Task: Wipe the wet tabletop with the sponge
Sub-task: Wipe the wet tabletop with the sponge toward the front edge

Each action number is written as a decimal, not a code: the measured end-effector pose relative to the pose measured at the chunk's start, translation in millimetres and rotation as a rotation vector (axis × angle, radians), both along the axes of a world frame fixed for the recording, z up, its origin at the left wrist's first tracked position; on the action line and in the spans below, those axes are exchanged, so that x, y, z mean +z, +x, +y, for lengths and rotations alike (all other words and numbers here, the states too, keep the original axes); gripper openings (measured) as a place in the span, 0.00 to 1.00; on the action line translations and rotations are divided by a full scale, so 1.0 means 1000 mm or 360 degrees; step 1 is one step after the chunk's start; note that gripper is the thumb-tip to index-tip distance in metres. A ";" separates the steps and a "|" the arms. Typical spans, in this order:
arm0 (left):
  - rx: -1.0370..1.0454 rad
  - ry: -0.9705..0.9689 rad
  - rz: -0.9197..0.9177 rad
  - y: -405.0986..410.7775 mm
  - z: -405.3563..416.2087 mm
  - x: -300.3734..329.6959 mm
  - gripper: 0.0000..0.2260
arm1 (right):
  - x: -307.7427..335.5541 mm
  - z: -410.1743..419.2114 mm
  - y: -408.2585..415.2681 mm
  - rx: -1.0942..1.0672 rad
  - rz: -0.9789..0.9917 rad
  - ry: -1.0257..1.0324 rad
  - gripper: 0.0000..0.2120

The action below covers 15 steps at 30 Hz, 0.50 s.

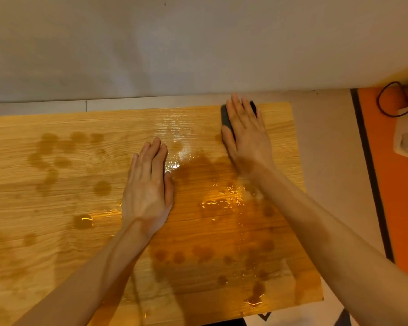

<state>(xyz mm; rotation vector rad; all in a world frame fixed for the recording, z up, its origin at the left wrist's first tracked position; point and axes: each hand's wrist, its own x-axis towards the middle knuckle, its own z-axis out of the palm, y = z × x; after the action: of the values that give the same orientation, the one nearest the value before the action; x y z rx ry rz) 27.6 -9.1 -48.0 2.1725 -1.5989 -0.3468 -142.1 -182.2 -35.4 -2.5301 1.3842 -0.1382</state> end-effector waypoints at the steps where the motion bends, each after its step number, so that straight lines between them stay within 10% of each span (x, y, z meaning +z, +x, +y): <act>1: -0.0003 0.0000 0.0002 0.000 0.000 0.000 0.24 | -0.002 -0.007 0.008 -0.0033 -0.0007 0.0015 0.25; 8: 0.0013 -0.0020 0.0096 -0.001 0.002 0.000 0.24 | 0.004 0.091 -0.039 0.0053 -0.0038 0.0082 0.25; 15: 0.0013 -0.0104 0.0125 0.000 0.002 0.000 0.23 | -0.001 -0.001 0.046 0.0018 -0.0023 -0.0001 0.25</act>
<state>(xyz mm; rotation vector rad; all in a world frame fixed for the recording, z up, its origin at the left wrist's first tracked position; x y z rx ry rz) 27.5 -7.3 -47.5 2.0898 -1.5372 -0.3674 -95.7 -183.0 -36.4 -2.5320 1.3643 -0.1544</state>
